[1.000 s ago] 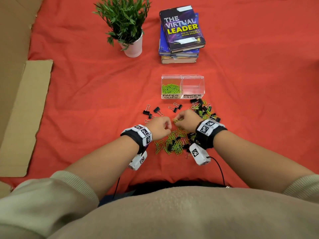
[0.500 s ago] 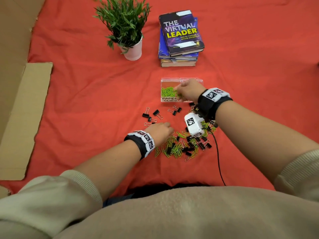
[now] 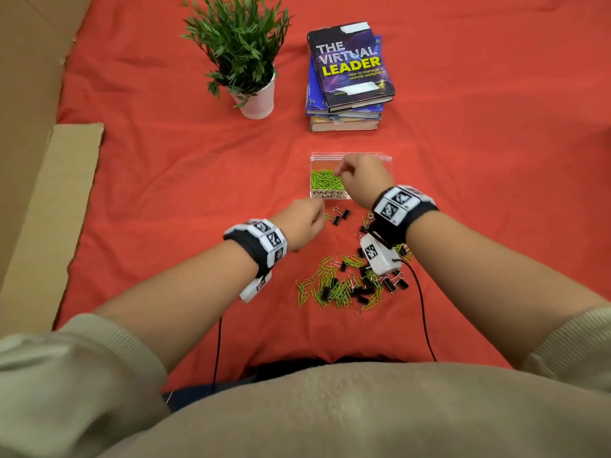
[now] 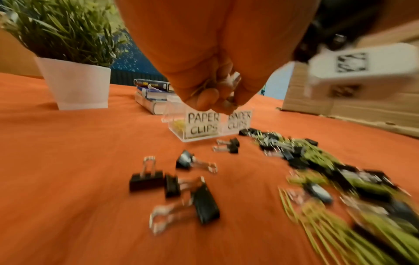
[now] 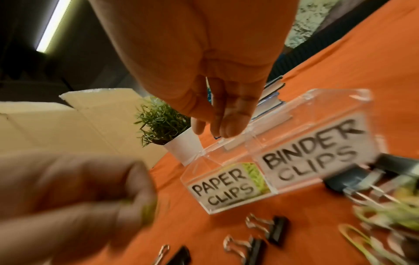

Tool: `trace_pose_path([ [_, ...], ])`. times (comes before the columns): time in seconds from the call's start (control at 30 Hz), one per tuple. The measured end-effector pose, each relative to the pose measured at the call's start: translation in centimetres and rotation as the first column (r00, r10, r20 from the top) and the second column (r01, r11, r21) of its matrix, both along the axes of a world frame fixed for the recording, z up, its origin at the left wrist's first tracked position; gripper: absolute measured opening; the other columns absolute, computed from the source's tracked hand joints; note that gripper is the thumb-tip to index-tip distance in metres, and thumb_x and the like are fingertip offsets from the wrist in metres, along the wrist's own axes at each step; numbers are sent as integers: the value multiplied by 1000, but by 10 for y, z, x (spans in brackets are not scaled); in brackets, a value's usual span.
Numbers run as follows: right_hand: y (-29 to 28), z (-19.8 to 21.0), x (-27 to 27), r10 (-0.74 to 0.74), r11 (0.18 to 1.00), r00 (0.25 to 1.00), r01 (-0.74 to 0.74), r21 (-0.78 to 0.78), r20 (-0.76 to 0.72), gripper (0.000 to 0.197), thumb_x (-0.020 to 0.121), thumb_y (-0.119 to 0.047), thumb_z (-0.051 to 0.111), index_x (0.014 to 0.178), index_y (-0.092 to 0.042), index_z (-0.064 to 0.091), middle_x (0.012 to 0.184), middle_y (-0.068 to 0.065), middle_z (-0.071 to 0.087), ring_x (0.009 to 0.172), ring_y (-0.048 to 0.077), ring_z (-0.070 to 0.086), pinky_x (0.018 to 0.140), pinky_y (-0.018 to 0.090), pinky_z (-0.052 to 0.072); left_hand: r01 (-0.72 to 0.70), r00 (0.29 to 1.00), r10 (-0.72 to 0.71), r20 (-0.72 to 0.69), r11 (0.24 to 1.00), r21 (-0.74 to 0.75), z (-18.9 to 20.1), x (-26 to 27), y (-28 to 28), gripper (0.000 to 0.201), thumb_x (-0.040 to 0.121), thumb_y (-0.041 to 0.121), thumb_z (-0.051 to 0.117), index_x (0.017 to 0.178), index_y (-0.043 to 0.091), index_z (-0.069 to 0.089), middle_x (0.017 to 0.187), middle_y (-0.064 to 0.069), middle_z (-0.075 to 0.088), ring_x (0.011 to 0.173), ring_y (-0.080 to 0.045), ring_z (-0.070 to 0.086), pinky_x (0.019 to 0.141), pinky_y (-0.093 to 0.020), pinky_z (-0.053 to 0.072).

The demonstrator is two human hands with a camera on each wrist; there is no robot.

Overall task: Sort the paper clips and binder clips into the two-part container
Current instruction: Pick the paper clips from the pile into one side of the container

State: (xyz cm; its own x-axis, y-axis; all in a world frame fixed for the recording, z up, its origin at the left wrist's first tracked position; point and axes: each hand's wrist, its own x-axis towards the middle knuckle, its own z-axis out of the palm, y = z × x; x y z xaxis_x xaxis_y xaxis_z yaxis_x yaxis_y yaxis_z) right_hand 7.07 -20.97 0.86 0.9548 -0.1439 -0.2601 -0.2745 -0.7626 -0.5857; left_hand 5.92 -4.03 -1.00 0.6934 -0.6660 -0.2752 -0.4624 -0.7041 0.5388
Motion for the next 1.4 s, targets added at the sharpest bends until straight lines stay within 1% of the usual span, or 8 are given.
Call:
trace_pose_path([
  [0.27, -13, -36, -92, 383, 896, 853, -436, -80, -355, 23, 83, -16, 61, 106, -14, 63, 104, 3, 58, 97, 17, 54, 85, 29, 50, -51, 993, 31, 115, 984, 173, 10, 71, -54, 21, 95, 10, 44, 109, 0, 56, 113, -19, 58, 105, -35, 57, 87, -40, 46],
  [0.4, -11, -49, -104, 426, 849, 842, -498, -176, -331, 36, 81, -26, 66, 113, -11, 58, 107, 5, 50, 108, 21, 46, 90, 37, 48, -52, 991, 16, 134, 961, 272, -2, 78, -66, 24, 95, 11, 48, 116, 1, 54, 119, -20, 56, 107, -38, 56, 88, -43, 46],
  [0.57, -4, -48, -106, 487, 784, 825, -557, -275, -286, 31, 85, -22, 59, 111, -7, 56, 111, 9, 51, 109, 26, 47, 81, 37, 49, -34, 987, 16, 158, 993, 112, -4, 65, -57, 35, 91, 10, 50, 126, 7, 52, 130, -14, 53, 121, -30, 49, 100, -38, 42],
  [0.7, 0, -50, -106, 513, 760, 814, -578, -296, -271, 27, 86, -21, 55, 109, -7, 59, 110, 9, 57, 110, 26, 49, 85, 38, 50, -52, 979, 42, 198, 998, 45, -1, 32, -38, 21, 90, 16, 51, 110, 12, 58, 116, -7, 54, 112, -24, 50, 93, -39, 46],
  [0.87, 0, -52, -103, 437, 854, 860, -489, -179, -262, 14, 85, -18, 58, 93, -9, 64, 98, 6, 61, 96, 22, 56, 80, 36, 53, -28, 1000, 26, 11, 984, 177, -17, -32, -15, 4, 87, 21, 55, 86, 18, 58, 96, 0, 56, 92, -20, 57, 83, -38, 52],
  [1.1, -16, -34, -94, 98, 986, 958, -58, 154, -268, 7, 81, -15, 71, 80, -14, 64, 72, -5, 63, 64, 9, 57, 57, 18, 46, -69, 998, 69, 10, 961, 268, -41, -71, -10, 40, 87, 37, 63, 113, 9, 53, 115, -9, 53, 108, -28, 55, 86, -41, 48],
  [1.27, -28, -26, -93, -7, 882, 954, 148, 448, -299, 15, 80, -9, 73, 92, -11, 65, 83, 7, 70, 71, 18, 63, 75, 32, 55, -60, 998, 51, 43, 965, 256, -45, -76, -12, 35, 91, 28, 60, 115, 5, 53, 117, -12, 52, 111, -30, 53, 87, -42, 48],
  [1.4, -31, -26, -96, -66, 685, 937, 292, 667, -342, 21, 83, 0, 66, 97, -16, 67, 82, 5, 67, 73, 15, 64, 73, 25, 56, -22, 999, 9, 52, 968, 248, -47, -75, -10, 20, 93, 18, 56, 107, 4, 56, 109, -11, 52, 107, -30, 54, 84, -43, 49],
])
